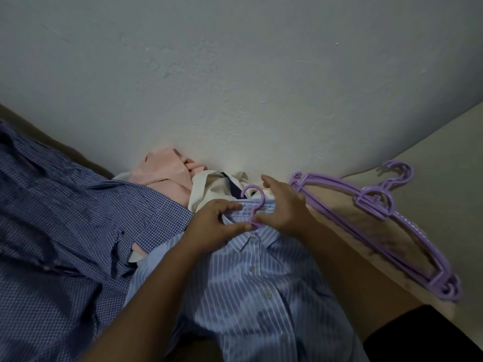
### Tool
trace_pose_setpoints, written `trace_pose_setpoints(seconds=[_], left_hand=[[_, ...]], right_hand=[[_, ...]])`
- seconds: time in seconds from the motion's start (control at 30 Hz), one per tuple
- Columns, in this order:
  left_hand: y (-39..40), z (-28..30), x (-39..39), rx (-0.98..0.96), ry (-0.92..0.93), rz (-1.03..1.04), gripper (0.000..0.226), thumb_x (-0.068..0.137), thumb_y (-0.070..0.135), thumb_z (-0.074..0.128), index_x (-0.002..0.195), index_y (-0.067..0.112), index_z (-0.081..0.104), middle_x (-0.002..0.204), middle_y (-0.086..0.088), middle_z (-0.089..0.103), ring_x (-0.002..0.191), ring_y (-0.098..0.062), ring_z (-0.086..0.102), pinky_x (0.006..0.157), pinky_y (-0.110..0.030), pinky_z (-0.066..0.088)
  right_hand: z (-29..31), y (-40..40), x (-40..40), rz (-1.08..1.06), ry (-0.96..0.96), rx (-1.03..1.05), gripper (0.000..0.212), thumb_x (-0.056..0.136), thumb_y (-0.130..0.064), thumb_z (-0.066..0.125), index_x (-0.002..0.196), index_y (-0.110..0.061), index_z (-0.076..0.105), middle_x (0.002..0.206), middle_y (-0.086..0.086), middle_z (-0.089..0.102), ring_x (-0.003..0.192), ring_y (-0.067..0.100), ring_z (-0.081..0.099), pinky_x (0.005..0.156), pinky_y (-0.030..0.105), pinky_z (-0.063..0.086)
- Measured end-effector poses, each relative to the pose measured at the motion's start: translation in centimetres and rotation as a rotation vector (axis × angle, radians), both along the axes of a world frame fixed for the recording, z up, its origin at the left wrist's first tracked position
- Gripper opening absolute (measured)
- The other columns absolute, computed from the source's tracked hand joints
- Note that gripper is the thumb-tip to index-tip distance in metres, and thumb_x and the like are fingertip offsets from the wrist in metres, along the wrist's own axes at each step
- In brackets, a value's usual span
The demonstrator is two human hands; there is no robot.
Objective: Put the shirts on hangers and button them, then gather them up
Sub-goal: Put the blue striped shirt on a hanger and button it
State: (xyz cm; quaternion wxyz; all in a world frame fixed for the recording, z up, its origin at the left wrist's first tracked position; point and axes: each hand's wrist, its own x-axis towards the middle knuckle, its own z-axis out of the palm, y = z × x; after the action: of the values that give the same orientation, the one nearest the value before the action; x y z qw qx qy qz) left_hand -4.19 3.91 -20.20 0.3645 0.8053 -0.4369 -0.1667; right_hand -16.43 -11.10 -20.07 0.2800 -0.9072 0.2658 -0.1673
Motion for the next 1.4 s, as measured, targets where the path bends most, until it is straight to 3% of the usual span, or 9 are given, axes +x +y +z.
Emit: trace_pose_setpoints(seconds=[0.2, 0.5, 0.67, 0.83, 0.93, 1.07, 1.2, 1.3, 1.4], left_hand=[[0.0, -0.2, 0.2, -0.029, -0.018, -0.007, 0.047, 0.078, 0.042, 0.075, 0.120, 0.023, 0.065, 0.110, 0.009, 0.060, 0.098, -0.006, 0.058, 0.080, -0.020, 0.045], [1.0, 4.9, -0.8, -0.201, -0.103, -0.016, 0.030, 0.095, 0.020, 0.056, 0.124, 0.023, 0.064, 0.113, 0.010, 0.063, 0.095, 0.004, 0.054, 0.080, -0.002, 0.041], [2.9, 11.0, -2.4, -0.249, -0.057, 0.034, 0.054, 0.090, 0.049, 0.051, 0.141, 0.031, 0.044, 0.113, 0.007, 0.063, 0.098, -0.005, 0.059, 0.082, -0.019, 0.044], [5.4, 17.3, -4.0, -0.205, -0.103, 0.052, 0.087, 0.080, 0.078, 0.016, 0.114, 0.017, 0.068, 0.110, -0.001, 0.066, 0.099, -0.016, 0.058, 0.083, -0.027, 0.038], [7.8, 20.8, -5.0, -0.189, -0.164, 0.010, 0.064, 0.083, 0.074, 0.041, 0.078, 0.018, 0.070, 0.081, -0.001, 0.069, 0.077, -0.016, 0.061, 0.069, -0.028, 0.044], [9.9, 23.8, -6.6, -0.377, -0.144, -0.028, 0.013, 0.085, 0.033, 0.069, 0.073, 0.029, 0.072, 0.071, 0.013, 0.070, 0.065, 0.006, 0.058, 0.063, -0.015, 0.043], [12.6, 25.7, -6.9, -0.559, 0.002, -0.068, 0.006, 0.074, 0.030, 0.079, 0.069, 0.028, 0.076, 0.075, 0.010, 0.073, 0.072, 0.001, 0.064, 0.077, -0.023, 0.049], [13.9, 27.0, -7.5, -0.517, -0.084, -0.054, 0.038, 0.058, 0.057, 0.081, 0.082, 0.029, 0.073, 0.088, 0.009, 0.073, 0.084, -0.003, 0.066, 0.080, -0.022, 0.049], [13.7, 28.8, -9.4, -0.508, -0.176, -0.019, 0.031, 0.076, 0.051, 0.072, 0.098, 0.030, 0.065, 0.100, 0.013, 0.067, 0.088, 0.004, 0.061, 0.074, -0.014, 0.045]], right_hand=[[0.5, 0.2, 1.6, 0.103, 0.281, -0.162, 0.102, 0.073, -0.046, 0.074, 0.150, -0.025, 0.011, 0.149, -0.001, 0.027, 0.137, 0.018, 0.022, 0.104, 0.040, 0.021], [6.6, 0.9, -0.7, 0.076, 0.071, -0.518, 0.091, 0.079, -0.043, 0.063, 0.150, -0.018, 0.010, 0.146, 0.004, 0.025, 0.132, 0.022, 0.022, 0.105, 0.036, 0.018], [13.0, 2.9, -3.2, 0.049, -0.043, -0.643, 0.089, 0.079, -0.042, 0.064, 0.149, -0.018, 0.015, 0.146, 0.003, 0.028, 0.132, 0.020, 0.026, 0.105, 0.036, 0.020], [20.1, 6.1, -5.9, 0.041, -0.135, -0.786, 0.090, 0.075, -0.041, 0.066, 0.149, -0.018, 0.019, 0.146, 0.003, 0.031, 0.132, 0.022, 0.030, 0.103, 0.038, 0.023], [23.8, 7.5, -7.8, -0.022, -0.191, -0.825, 0.090, 0.072, -0.038, 0.070, 0.147, -0.015, 0.026, 0.142, 0.007, 0.037, 0.129, 0.026, 0.036, 0.100, 0.041, 0.027], [27.3, 9.6, -10.0, -0.046, -0.237, -0.872, 0.091, 0.070, -0.038, 0.073, 0.146, -0.014, 0.028, 0.141, 0.009, 0.039, 0.128, 0.028, 0.037, 0.098, 0.042, 0.029], [29.7, 11.2, -12.0, -0.063, -0.254, -0.903, 0.091, 0.074, -0.040, 0.071, 0.148, -0.016, 0.022, 0.144, 0.006, 0.033, 0.132, 0.024, 0.031, 0.101, 0.039, 0.024], [31.1, 12.1, -12.8, -0.078, -0.251, -0.926, 0.090, 0.076, -0.040, 0.069, 0.148, -0.018, 0.020, 0.145, 0.005, 0.031, 0.133, 0.023, 0.029, 0.102, 0.039, 0.023], [32.0, 13.0, -12.9, -0.062, -0.257, -0.961, 0.090, 0.075, -0.040, 0.069, 0.148, -0.018, 0.022, 0.145, 0.005, 0.033, 0.132, 0.024, 0.031, 0.101, 0.039, 0.025]])
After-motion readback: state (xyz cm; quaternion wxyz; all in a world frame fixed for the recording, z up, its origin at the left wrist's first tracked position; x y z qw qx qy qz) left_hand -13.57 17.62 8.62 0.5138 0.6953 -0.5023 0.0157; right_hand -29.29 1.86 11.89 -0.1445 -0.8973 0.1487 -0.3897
